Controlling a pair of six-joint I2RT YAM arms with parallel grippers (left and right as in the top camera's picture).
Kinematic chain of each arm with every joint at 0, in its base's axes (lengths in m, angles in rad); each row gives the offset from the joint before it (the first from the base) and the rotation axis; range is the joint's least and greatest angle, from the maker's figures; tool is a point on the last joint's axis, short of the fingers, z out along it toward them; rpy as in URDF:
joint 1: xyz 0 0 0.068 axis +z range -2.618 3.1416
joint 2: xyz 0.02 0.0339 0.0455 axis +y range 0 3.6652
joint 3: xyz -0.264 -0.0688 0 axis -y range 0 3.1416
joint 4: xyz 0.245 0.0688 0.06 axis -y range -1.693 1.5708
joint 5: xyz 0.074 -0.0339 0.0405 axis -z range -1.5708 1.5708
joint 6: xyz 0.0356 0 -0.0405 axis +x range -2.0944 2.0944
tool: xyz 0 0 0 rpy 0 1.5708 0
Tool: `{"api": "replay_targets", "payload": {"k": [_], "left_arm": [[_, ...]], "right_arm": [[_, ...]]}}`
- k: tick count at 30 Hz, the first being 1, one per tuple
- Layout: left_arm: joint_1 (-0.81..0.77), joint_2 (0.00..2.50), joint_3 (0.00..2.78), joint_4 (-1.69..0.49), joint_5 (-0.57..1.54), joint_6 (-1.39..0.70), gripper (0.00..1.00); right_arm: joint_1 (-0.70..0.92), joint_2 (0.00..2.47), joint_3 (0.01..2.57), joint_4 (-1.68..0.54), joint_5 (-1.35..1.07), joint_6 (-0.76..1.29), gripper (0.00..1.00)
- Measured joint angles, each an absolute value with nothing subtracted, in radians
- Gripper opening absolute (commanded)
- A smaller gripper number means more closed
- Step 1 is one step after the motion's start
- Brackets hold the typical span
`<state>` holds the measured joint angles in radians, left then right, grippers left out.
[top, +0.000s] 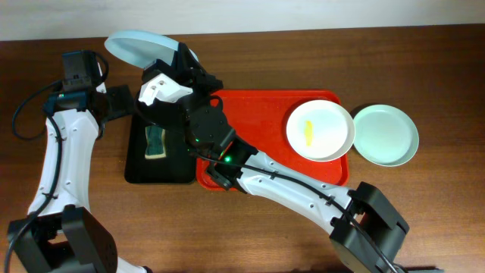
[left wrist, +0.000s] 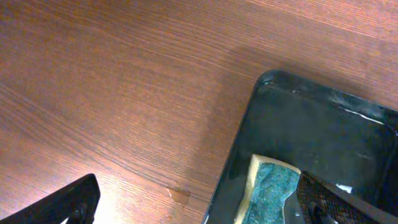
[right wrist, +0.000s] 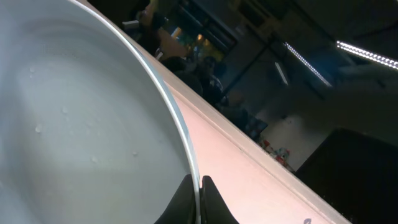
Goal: Clean dirty plates on tray and stack at the side
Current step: 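Lift the light-blue plate with the right gripper and tilt it up, then carry the light-blue plate right and stack it on the side plate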
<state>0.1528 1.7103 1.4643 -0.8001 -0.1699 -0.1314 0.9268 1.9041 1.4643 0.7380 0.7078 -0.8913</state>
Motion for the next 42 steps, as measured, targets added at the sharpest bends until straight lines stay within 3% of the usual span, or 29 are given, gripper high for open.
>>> {"api": "replay_targets", "payload": {"k": [7, 11, 15, 20, 25, 32, 42], "left_arm": [[0.153, 1.71, 1.464, -0.8, -0.17, -0.131, 0.99], [0.153, 1.71, 1.464, -0.8, -0.17, -0.131, 0.99], [0.153, 1.71, 1.464, -0.801, -0.171, -0.131, 0.99], [0.153, 1.71, 1.464, -0.8, -0.173, -0.131, 0.99], [0.153, 1.71, 1.464, -0.801, -0.173, -0.131, 0.99], [0.153, 1.71, 1.464, -0.8, -0.173, -0.131, 0.99], [0.153, 1.71, 1.464, -0.8, -0.173, -0.131, 0.99]], "right_arm": [[0.926, 1.904, 1.464, 0.708, 0.721, -0.886, 0.04], [0.923, 1.904, 1.468, 0.556, 0.756, -0.762, 0.04], [0.896, 1.906, 1.476, 0.215, 0.767, -0.473, 0.04], [0.832, 1.909, 1.478, -0.202, 0.749, 0.069, 0.04], [0.764, 1.91, 1.477, -0.265, 0.536, 0.346, 0.04], [0.643, 1.847, 1.477, -0.416, 0.303, 0.424, 0.04], [0.168, 1.716, 1.479, -0.844, 0.266, 0.445, 0.04]]}}
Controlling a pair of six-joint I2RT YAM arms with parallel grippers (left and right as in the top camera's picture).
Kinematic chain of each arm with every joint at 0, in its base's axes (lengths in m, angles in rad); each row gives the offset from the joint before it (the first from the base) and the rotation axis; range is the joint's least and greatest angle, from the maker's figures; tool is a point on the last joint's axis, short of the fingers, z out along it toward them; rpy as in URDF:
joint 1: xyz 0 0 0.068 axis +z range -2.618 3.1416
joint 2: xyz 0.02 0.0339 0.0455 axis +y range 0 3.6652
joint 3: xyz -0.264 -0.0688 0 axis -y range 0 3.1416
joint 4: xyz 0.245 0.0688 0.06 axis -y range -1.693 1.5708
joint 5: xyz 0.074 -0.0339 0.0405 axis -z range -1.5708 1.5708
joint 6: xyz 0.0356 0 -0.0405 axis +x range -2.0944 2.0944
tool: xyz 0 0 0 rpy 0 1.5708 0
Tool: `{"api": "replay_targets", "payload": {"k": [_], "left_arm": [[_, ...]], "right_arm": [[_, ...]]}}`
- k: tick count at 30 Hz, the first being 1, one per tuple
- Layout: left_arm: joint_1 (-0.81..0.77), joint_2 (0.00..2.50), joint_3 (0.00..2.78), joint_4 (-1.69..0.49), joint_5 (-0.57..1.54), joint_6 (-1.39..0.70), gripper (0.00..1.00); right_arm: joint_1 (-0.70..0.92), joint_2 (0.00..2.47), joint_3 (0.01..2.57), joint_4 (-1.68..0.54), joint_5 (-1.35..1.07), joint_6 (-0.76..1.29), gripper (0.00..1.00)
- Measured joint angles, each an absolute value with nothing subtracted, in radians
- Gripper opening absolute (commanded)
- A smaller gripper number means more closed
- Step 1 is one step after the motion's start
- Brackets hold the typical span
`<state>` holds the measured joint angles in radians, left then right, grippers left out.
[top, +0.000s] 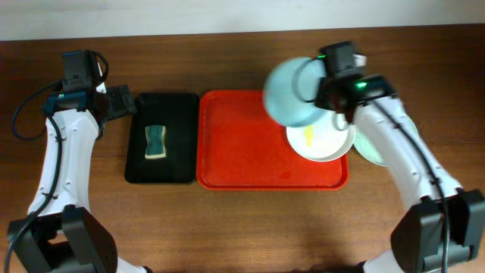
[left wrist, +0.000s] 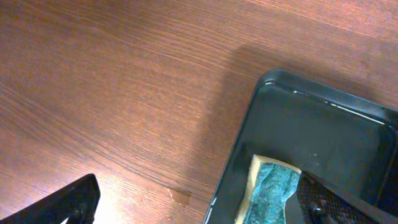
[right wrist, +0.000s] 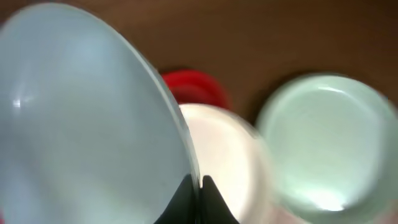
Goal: Clean dirty plates on tray and stack at the side
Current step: 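Carry the light-blue plate right and stack it on the side plate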
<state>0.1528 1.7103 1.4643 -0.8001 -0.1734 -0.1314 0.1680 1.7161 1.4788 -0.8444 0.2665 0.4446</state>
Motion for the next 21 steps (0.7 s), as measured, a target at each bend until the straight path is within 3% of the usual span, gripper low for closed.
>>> {"api": "replay_targets", "payload": {"k": [12, 21], "left_arm": [[0.153, 1.71, 1.464, -0.8, -0.173, -0.131, 0.99], [0.153, 1.71, 1.464, -0.8, -0.173, -0.131, 0.99]], "right_arm": [[-0.372, 1.716, 1.478, -1.0, 0.099, 0.445, 0.04], [-0.525, 1.716, 1.443, -1.058, 0.084, 0.446, 0.04]]}}
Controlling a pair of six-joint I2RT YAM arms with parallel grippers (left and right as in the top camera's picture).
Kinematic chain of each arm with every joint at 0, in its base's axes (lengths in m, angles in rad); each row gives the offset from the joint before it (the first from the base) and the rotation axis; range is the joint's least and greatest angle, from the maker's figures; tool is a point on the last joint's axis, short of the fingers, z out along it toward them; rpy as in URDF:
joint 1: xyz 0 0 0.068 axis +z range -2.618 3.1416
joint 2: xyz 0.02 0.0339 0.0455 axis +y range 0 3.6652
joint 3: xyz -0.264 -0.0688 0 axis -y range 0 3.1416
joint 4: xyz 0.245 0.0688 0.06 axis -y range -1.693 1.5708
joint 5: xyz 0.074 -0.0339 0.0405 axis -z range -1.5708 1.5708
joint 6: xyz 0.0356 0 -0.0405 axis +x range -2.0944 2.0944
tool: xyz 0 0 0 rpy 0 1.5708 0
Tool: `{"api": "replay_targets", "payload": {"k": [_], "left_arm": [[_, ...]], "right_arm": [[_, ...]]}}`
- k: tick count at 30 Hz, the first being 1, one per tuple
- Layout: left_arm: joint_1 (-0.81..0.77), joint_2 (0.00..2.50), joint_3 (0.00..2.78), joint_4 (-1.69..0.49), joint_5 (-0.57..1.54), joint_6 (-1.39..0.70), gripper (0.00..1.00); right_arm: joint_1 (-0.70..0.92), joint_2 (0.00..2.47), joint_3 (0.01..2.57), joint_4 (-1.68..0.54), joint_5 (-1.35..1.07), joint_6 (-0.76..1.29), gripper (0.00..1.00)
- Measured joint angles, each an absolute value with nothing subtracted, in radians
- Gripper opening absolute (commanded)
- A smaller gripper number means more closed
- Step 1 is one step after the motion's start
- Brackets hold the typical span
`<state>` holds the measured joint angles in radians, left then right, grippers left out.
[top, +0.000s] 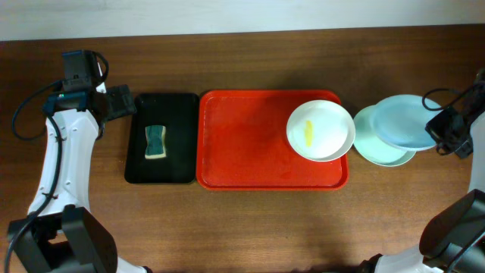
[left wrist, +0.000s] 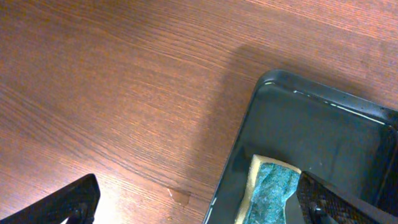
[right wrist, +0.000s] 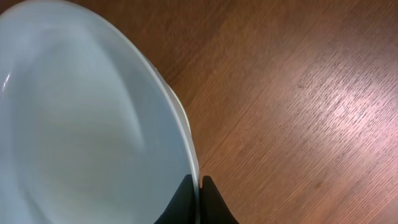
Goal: Clean dirty plates on tray and stack at the side
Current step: 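Carry the light-blue plate right and stack it on the side plate, then release the stacked plate and lift the right gripper away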
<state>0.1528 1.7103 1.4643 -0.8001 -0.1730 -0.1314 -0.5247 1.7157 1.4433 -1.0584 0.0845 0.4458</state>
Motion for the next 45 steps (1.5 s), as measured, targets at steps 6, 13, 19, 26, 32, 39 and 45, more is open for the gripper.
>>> {"api": "replay_targets", "payload": {"k": [6, 13, 19, 26, 32, 39, 45], "left_arm": [[0.153, 1.71, 1.464, -0.8, -0.173, -0.131, 0.99], [0.153, 1.71, 1.464, -0.8, -0.173, -0.131, 0.99], [0.153, 1.71, 1.464, -0.8, -0.173, -0.131, 0.99], [0.153, 1.71, 1.464, -0.8, -0.173, -0.131, 0.99], [0.153, 1.71, 1.464, -0.8, -0.173, -0.131, 0.99], [0.153, 1.71, 1.464, -0.8, -0.173, -0.131, 0.99], [0.153, 1.71, 1.464, -0.8, -0.173, -0.131, 1.0]], "right_arm": [[-0.524, 1.716, 1.316, -0.953, 0.085, 0.445, 0.04], [-0.524, 1.719, 1.241, -0.885, 0.084, 0.444, 0.15], [-0.524, 1.72, 1.241, -0.885, 0.084, 0.443, 0.48], [-0.524, 1.72, 1.241, -0.916, 0.083, 0.449, 0.58], [-0.516, 1.72, 1.241, -0.93, -0.043, 0.362, 0.59], [-0.358, 1.723, 1.241, -0.901, -0.138, 0.234, 0.59], [-0.198, 1.773, 1.241, -0.85, -0.123, 0.174, 0.67]]}}
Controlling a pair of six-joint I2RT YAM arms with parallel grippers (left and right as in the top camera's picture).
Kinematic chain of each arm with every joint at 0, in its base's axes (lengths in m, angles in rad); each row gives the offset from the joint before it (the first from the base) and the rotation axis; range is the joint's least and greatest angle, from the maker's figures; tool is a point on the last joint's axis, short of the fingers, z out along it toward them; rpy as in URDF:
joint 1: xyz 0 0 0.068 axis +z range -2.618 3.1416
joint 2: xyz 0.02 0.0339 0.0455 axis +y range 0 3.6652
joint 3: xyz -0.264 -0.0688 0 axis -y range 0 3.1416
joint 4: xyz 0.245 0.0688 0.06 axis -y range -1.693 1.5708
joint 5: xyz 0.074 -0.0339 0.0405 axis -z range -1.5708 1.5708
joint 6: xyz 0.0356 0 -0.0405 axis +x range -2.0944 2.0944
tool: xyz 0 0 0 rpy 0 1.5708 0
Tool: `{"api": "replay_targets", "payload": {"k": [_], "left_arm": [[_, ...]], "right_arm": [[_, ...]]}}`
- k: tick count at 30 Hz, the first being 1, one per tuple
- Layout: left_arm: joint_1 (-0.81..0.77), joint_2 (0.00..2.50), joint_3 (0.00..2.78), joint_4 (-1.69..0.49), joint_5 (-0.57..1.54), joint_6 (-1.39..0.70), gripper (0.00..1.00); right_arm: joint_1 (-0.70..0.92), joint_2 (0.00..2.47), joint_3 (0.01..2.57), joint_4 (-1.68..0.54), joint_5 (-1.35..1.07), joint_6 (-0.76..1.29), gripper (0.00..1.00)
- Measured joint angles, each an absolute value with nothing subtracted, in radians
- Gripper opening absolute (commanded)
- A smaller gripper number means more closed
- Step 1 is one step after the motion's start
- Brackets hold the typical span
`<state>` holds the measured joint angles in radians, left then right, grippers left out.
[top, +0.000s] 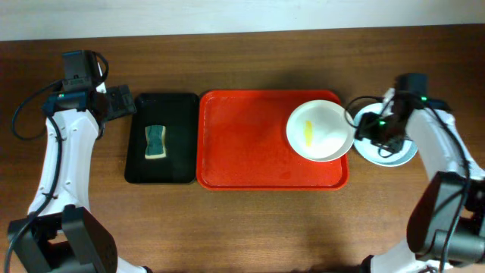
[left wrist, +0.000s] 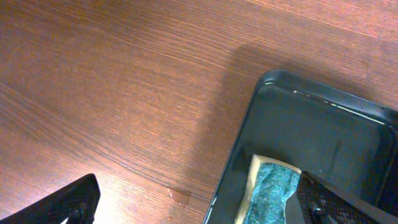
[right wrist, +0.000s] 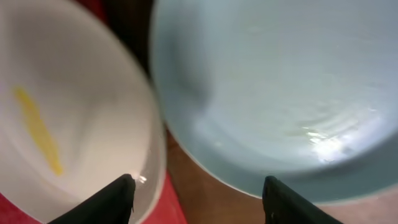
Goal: Clean dirty plates on tray and stack at the side
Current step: 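Release the stacked plate and lift the right gripper away, then grip the white plate rim with the right gripper and drag it left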
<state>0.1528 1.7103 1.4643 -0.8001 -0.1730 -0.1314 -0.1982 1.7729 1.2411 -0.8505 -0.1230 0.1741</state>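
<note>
A white plate [top: 320, 130] with a yellow smear [right wrist: 37, 130] sits at the right end of the red tray [top: 258, 144]. Right of the tray, on the table, lies a pale blue plate [right wrist: 273, 81] on top of a pale green one, forming a stack [top: 394, 155]. My right gripper [top: 373, 127] hangs open over the gap between white plate [right wrist: 74, 99] and stack, holding nothing [right wrist: 199, 199]. My left gripper [left wrist: 199, 205] stays open at the left edge of the black tray [top: 170, 171], by the green sponge [left wrist: 270, 190].
The sponge [top: 155, 142] lies in the black tray [left wrist: 311, 124], left of the red tray. Brown wooden table [top: 250, 220] surrounds everything; the left arm [top: 64, 144] stands along the left side.
My right gripper held the pale blue plate over the green plate at the right. Now that plate lies on the green one, and the gripper is open and nearer the white plate.
My right gripper first held the pale blue plate over the black tray at the left. Then it had the plate above the red tray's right end, then over the green plate beside the tray. Now the plate rests there, released. The left arm stayed put.
</note>
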Motion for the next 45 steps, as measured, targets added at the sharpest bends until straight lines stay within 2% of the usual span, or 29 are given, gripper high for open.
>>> {"api": "replay_targets", "payload": {"k": [3, 6, 8, 10, 18, 22, 35, 37, 45], "left_arm": [[0.153, 1.71, 1.464, -0.8, -0.173, -0.131, 0.99], [0.153, 1.71, 1.464, -0.8, -0.173, -0.131, 0.99], [0.153, 1.71, 1.464, -0.8, -0.173, -0.131, 1.0], [0.153, 1.71, 1.464, -0.8, -0.173, -0.131, 0.99], [0.153, 1.71, 1.464, -0.8, -0.173, -0.131, 1.0], [0.153, 1.71, 1.464, -0.8, -0.173, -0.131, 0.99], [0.153, 1.71, 1.464, -0.8, -0.173, -0.131, 0.99], [0.153, 1.71, 1.464, -0.8, -0.173, -0.131, 0.99], [0.153, 1.71, 1.464, -0.8, -0.173, -0.131, 0.99]], "right_arm": [[-0.163, 1.795, 1.241, -0.823, -0.09, 0.168, 0.63], [-0.142, 1.811, 1.241, -0.8, -0.071, 0.155, 0.4], [-0.137, 1.813, 1.241, -0.791, -0.067, 0.159, 0.38], [-0.137, 1.813, 1.241, -0.783, -0.064, 0.155, 0.31], [-0.136, 1.813, 1.241, -0.777, -0.06, 0.154, 0.29], [-0.137, 1.82, 1.241, -0.759, -0.06, 0.155, 0.19], [-0.137, 1.843, 1.238, -0.735, -0.06, 0.154, 0.18], [-0.137, 1.843, 1.226, -0.72, -0.06, 0.151, 0.04], [-0.136, 1.843, 1.213, -0.704, -0.077, 0.162, 0.04]]}}
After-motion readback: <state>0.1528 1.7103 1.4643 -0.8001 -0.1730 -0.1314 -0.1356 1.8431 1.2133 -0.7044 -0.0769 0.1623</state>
